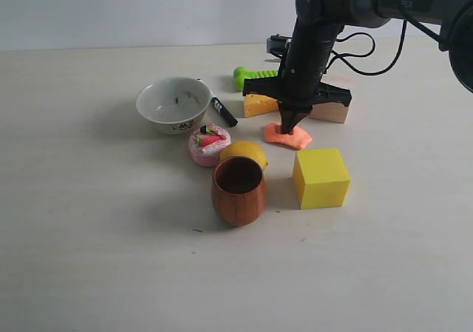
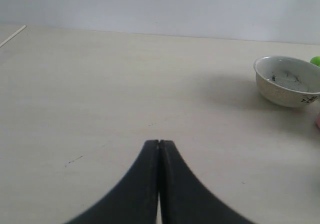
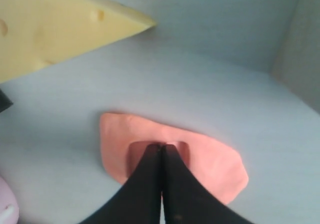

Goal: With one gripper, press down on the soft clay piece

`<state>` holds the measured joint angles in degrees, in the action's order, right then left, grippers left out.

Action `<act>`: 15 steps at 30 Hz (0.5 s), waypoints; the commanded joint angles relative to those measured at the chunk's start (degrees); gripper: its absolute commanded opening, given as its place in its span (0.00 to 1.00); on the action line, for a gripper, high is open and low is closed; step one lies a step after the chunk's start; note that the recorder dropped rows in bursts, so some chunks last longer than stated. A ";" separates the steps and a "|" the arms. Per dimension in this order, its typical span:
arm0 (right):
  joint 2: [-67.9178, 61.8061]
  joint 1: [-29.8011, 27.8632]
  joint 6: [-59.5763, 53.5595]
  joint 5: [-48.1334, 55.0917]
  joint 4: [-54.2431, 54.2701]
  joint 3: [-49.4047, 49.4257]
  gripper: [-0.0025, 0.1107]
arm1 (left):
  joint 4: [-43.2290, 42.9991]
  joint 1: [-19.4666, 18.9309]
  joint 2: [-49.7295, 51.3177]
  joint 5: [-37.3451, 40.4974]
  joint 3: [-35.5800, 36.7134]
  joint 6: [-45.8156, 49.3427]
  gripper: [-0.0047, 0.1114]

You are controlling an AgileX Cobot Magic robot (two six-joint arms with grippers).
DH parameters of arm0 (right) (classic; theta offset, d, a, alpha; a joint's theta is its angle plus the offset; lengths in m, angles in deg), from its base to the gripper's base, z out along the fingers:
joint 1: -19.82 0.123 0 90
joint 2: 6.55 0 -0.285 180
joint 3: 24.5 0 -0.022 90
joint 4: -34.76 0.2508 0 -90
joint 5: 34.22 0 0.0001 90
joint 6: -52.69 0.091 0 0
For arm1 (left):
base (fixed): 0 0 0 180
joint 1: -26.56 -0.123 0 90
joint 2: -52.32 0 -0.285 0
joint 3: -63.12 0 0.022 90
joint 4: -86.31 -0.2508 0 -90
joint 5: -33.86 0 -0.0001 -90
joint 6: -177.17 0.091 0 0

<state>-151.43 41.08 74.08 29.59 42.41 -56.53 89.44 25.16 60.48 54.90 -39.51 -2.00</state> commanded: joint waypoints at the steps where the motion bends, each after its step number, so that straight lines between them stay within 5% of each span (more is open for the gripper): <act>1: 1.58 0.04 -6.10 -0.57 -1.22 0.26 0.02 | 0.33 0.20 -0.37 -0.72 -0.15 -0.36 0.04; 9: 14.93 0.04 -9.35 -15.00 -3.63 9.92 0.02 | 0.33 0.20 -0.37 -0.72 -0.15 -0.36 0.04; 15: 31.97 0.71 -9.34 -39.56 -1.95 34.80 0.02 | 0.33 0.20 -0.37 -0.72 -0.15 -0.36 0.04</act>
<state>-126.90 41.30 65.32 1.63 39.31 -32.31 89.44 25.16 60.48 54.90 -39.51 -2.00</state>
